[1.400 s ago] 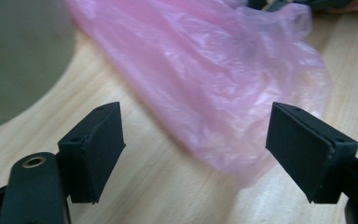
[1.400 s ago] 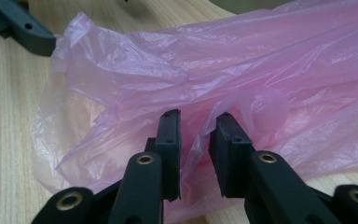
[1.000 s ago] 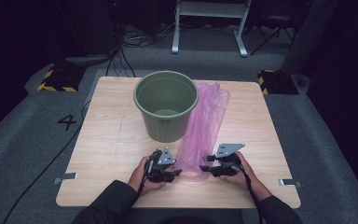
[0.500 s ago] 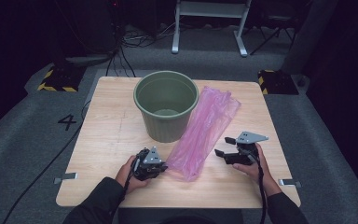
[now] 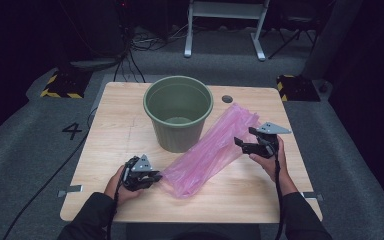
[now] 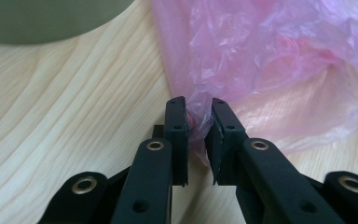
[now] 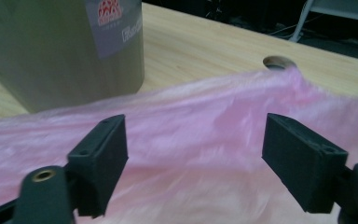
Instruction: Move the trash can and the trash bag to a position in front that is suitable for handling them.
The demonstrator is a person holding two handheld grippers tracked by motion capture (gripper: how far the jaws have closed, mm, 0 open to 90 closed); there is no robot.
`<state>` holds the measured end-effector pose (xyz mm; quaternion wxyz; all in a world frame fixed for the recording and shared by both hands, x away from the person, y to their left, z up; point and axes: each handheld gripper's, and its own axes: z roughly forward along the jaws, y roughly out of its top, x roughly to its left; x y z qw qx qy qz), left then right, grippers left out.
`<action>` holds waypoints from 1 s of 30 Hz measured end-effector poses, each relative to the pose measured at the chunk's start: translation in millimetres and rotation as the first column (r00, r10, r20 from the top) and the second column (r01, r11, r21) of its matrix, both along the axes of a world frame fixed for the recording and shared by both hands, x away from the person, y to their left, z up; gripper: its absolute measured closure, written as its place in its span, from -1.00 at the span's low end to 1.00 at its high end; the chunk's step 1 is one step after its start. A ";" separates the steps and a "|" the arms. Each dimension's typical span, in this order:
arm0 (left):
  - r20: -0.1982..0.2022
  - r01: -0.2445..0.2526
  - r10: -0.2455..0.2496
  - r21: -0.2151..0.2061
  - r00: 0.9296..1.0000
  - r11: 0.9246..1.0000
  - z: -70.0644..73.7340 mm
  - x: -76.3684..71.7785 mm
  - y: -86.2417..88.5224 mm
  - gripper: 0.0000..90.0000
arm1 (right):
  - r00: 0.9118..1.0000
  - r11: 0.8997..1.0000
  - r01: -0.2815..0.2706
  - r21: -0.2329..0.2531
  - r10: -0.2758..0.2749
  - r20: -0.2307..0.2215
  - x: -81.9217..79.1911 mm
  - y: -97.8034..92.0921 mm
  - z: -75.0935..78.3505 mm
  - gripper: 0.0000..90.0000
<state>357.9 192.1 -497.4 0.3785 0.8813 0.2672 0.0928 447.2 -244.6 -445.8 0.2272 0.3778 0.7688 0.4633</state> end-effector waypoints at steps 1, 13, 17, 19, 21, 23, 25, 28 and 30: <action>0.000 -0.001 0.001 -0.003 1.000 1.000 -0.3 -0.3 4.2 0.75 | 1.000 1.000 0.003 0.005 -0.003 0.004 1.7 1.7 1.1 -0.52; 0.017 -0.066 0.067 -0.024 0.998 0.998 -3.2 0.7 32.9 0.67 | 0.994 0.992 0.035 -0.120 -0.047 -0.098 21.8 29.2 -28.3 -0.50; 0.025 -0.078 0.079 -0.021 0.997 0.997 -3.3 0.4 33.3 0.65 | 0.988 0.989 0.038 -0.140 -0.058 -0.145 24.6 24.9 -38.6 -0.45; 0.032 -0.086 0.086 -0.017 0.996 0.996 -3.4 -0.1 32.8 0.54 | 0.985 0.984 0.042 -0.172 -0.069 -0.157 23.6 21.4 -43.4 -0.47; 0.027 -0.117 0.117 -0.005 0.993 0.993 -3.3 0.6 33.3 0.17 | 0.984 0.980 0.037 -0.196 -0.070 -0.161 21.7 18.0 -46.5 -0.46; 0.017 -0.154 0.154 -0.019 0.988 0.988 -2.7 0.7 36.1 -0.11 | 0.983 0.979 0.043 -0.199 -0.077 -0.166 20.3 13.7 -47.1 -0.45; 0.020 -0.185 0.186 -0.049 0.982 0.982 0.3 -0.1 41.8 -0.36 | 0.981 0.981 0.048 -0.188 -0.081 -0.175 20.6 9.3 -47.0 -0.33; 0.036 -0.214 0.218 -0.087 0.975 0.973 7.0 -3.3 48.8 -0.46 | 0.977 0.984 0.057 -0.166 -0.089 -0.194 22.8 3.8 -49.6 -0.31; 0.060 -0.260 0.267 -0.105 0.962 0.960 13.2 -2.4 53.9 -0.47 | 0.973 0.984 0.048 -0.170 -0.085 -0.213 23.8 2.1 -52.1 -0.28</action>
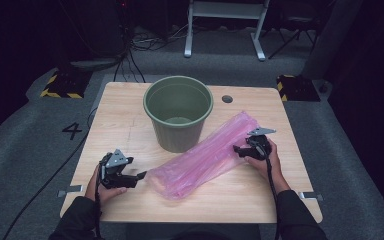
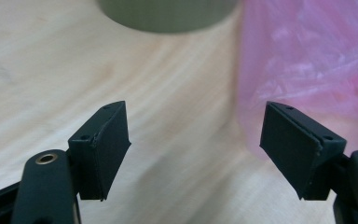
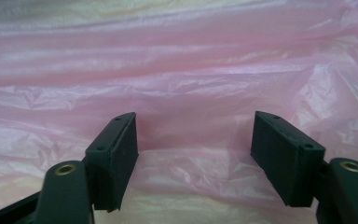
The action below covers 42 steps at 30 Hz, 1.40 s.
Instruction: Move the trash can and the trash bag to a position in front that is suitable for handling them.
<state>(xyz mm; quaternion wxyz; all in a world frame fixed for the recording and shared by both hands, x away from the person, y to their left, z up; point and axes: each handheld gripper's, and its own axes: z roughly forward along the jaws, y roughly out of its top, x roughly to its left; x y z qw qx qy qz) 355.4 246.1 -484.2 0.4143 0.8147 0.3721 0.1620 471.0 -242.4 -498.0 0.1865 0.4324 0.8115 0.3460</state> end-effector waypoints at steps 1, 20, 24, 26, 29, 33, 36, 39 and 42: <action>0.012 -0.017 0.018 -0.011 1.000 1.000 2.6 1.6 2.4 -0.47 | 1.000 1.000 -0.004 -0.003 0.004 0.001 -0.4 -0.4 -0.5 -0.27; 0.054 -0.019 0.023 -0.087 0.998 0.996 29.5 76.0 -29.0 -0.58 | 0.998 0.999 -0.045 0.003 0.045 0.034 -20.8 -37.6 -0.8 -0.24; 0.042 0.003 0.001 -0.078 0.999 0.997 29.0 85.4 -41.0 -0.55 | 0.997 0.999 -0.016 0.039 0.013 0.074 -25.3 -49.3 7.8 -0.31; 0.040 0.016 -0.013 -0.071 0.999 0.997 29.8 88.7 -46.6 -0.55 | 0.996 0.999 0.010 0.052 -0.015 0.093 -27.7 -54.4 12.0 -0.35; 0.053 0.051 -0.048 -0.060 0.997 0.997 31.2 92.3 -56.3 -0.58 | 0.994 0.998 0.021 0.060 -0.028 0.110 -31.6 -60.7 17.5 -0.41; 0.042 0.061 -0.058 -0.062 0.997 0.996 31.5 97.3 -64.5 -0.58 | 0.993 0.995 0.027 0.096 -0.038 0.112 -34.8 -67.1 20.8 -0.48; 0.041 0.077 -0.075 -0.054 0.996 0.996 32.0 100.0 -72.4 -0.58 | 0.993 0.995 0.053 0.090 -0.062 0.102 -33.7 -68.0 20.3 -0.56; 0.041 0.095 -0.093 -0.049 0.995 0.994 30.3 102.8 -82.2 -0.57 | 0.992 0.989 0.082 0.124 -0.093 0.085 -29.7 -68.4 18.5 -0.59; 0.036 0.111 -0.110 -0.036 0.993 0.993 28.0 104.1 -91.7 -0.55 | 0.993 0.988 0.091 0.121 -0.099 0.064 -24.9 -65.6 15.9 -0.62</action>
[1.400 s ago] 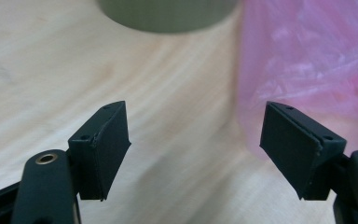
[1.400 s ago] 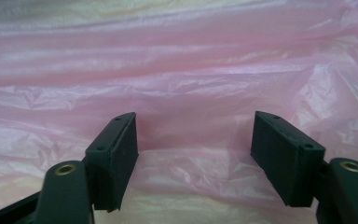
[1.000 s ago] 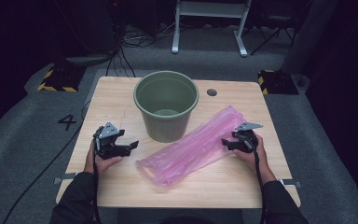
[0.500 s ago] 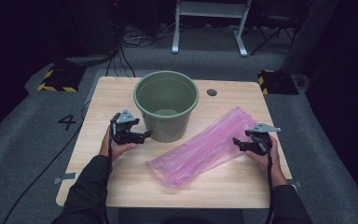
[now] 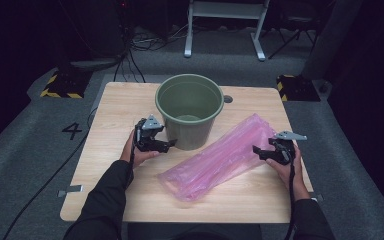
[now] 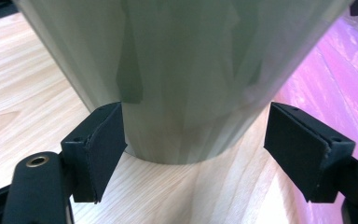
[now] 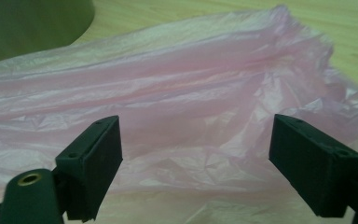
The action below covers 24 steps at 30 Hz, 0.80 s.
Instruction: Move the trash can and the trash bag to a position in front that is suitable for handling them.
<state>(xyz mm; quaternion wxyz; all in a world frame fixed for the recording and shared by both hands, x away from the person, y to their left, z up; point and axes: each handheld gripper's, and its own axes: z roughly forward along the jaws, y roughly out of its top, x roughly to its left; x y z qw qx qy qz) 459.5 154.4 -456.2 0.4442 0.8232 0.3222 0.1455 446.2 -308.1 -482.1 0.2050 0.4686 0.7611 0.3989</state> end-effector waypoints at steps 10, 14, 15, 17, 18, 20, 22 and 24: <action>-0.037 0.061 -0.062 -0.007 0.997 0.998 -0.2 -10.9 -21.1 -0.54 | 0.998 0.998 -0.023 -0.053 0.020 -0.068 12.3 10.7 -15.7 -0.44; -0.011 0.080 -0.080 0.007 0.997 0.997 3.8 -31.8 -14.1 -0.54 | 0.998 0.998 -0.021 -0.066 0.016 -0.065 14.0 11.8 -18.9 -0.40; -0.024 0.080 -0.080 0.000 0.996 0.997 4.0 -37.1 -11.3 -0.54 | 0.998 0.997 -0.020 -0.070 0.015 -0.062 14.1 11.9 -19.0 -0.38; -0.028 0.079 -0.079 -0.003 0.996 0.997 3.2 -48.4 -5.5 -0.55 | 0.999 0.996 -0.016 -0.083 0.012 -0.053 13.4 12.7 -19.0 -0.25; -0.032 0.084 -0.084 -0.002 0.996 0.996 2.5 -53.5 -4.1 -0.55 | 0.999 0.995 -0.015 -0.095 0.010 -0.045 12.7 13.1 -19.0 -0.19; -0.038 0.092 -0.090 0.045 0.995 0.995 -2.0 -68.0 -2.9 -0.55 | 0.999 0.995 -0.025 -0.093 0.022 -0.041 12.0 13.8 -18.7 -0.03; -0.043 0.094 -0.092 0.064 0.995 0.994 -8.2 -79.0 -1.8 -0.55 | 0.999 0.995 -0.040 -0.095 0.037 -0.038 11.1 14.6 -18.3 0.10; -0.064 0.089 -0.083 0.088 0.994 0.992 -12.6 -86.8 -3.1 -0.53 | 0.998 0.994 -0.061 -0.095 0.057 -0.035 10.3 15.7 -17.9 0.25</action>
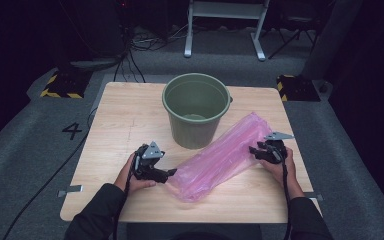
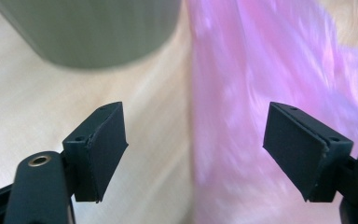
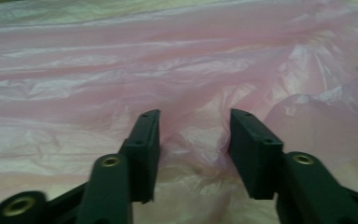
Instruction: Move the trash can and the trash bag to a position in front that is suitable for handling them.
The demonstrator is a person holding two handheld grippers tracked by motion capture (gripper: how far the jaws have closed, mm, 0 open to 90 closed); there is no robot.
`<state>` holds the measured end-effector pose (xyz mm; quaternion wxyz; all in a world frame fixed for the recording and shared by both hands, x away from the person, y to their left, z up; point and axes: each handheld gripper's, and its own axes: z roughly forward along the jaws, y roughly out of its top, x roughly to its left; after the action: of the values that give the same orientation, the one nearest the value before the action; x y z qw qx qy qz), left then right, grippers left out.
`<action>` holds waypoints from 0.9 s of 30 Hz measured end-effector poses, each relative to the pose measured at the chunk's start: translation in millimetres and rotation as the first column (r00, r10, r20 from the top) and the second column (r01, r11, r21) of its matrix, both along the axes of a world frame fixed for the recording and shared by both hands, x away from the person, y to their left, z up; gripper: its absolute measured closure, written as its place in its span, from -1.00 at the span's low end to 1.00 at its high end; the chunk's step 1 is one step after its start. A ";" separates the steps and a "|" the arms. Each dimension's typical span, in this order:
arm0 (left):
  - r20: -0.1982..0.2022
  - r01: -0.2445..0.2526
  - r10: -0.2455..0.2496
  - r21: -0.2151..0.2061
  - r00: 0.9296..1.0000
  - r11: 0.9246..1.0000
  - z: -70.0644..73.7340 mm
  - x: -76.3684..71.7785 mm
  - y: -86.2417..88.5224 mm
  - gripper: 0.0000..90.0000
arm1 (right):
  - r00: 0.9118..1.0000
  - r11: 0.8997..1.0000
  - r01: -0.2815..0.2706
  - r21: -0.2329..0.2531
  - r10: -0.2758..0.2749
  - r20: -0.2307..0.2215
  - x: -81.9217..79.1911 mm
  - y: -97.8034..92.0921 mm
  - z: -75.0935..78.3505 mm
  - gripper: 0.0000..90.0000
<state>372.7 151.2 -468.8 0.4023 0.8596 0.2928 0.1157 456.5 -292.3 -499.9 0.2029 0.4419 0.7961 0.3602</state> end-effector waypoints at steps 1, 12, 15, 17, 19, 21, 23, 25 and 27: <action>-0.004 0.012 -0.012 0.000 1.000 1.000 -1.0 -5.6 -1.2 -0.54 | 1.000 1.000 -0.005 0.000 0.005 0.000 -0.3 0.5 0.1 0.29; -0.012 0.101 -0.101 0.041 0.995 0.994 -3.5 -29.0 -32.0 -0.55 | 0.999 0.999 -0.038 0.004 0.038 0.009 -1.3 2.9 -0.1 0.68; -0.036 0.085 -0.083 0.068 0.996 0.994 -14.0 -24.0 -30.9 -0.55 | 0.999 0.999 -0.043 0.011 0.042 0.018 -2.1 3.5 -1.0 0.83; -0.054 0.078 -0.075 0.055 0.996 0.995 -18.6 -19.4 -26.3 -0.53 | 0.999 0.999 -0.047 0.007 0.047 0.026 -3.0 3.9 -1.0 0.88; -0.055 0.066 -0.062 0.077 0.997 0.995 -22.2 -16.8 -23.8 -0.53 | 0.998 0.999 -0.047 0.011 0.047 0.036 -3.8 4.1 -0.2 0.91; -0.052 0.057 -0.052 0.094 0.997 0.994 -26.3 -14.0 -22.5 -0.53 | 0.997 0.999 -0.049 0.019 0.048 0.054 -5.0 4.6 2.0 0.94; -0.054 0.049 -0.044 0.102 0.998 0.994 -28.9 -12.0 -21.7 -0.53 | 0.996 0.999 -0.047 0.024 0.045 0.074 -7.0 5.6 5.2 0.95; -0.045 0.049 -0.044 0.105 0.998 0.993 -29.6 -11.0 -20.6 -0.53 | 0.995 0.998 -0.050 0.030 0.047 0.094 -9.2 6.2 9.1 0.95; -0.045 0.046 -0.041 0.105 0.998 0.993 -29.9 -10.3 -19.9 -0.55 | 0.992 0.998 -0.054 0.039 0.049 0.117 -11.8 7.2 13.5 0.95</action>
<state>362.4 131.3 -498.7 0.3524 0.8882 0.2759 0.1039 444.6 -285.2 -486.4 0.2303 0.4037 0.7864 0.4070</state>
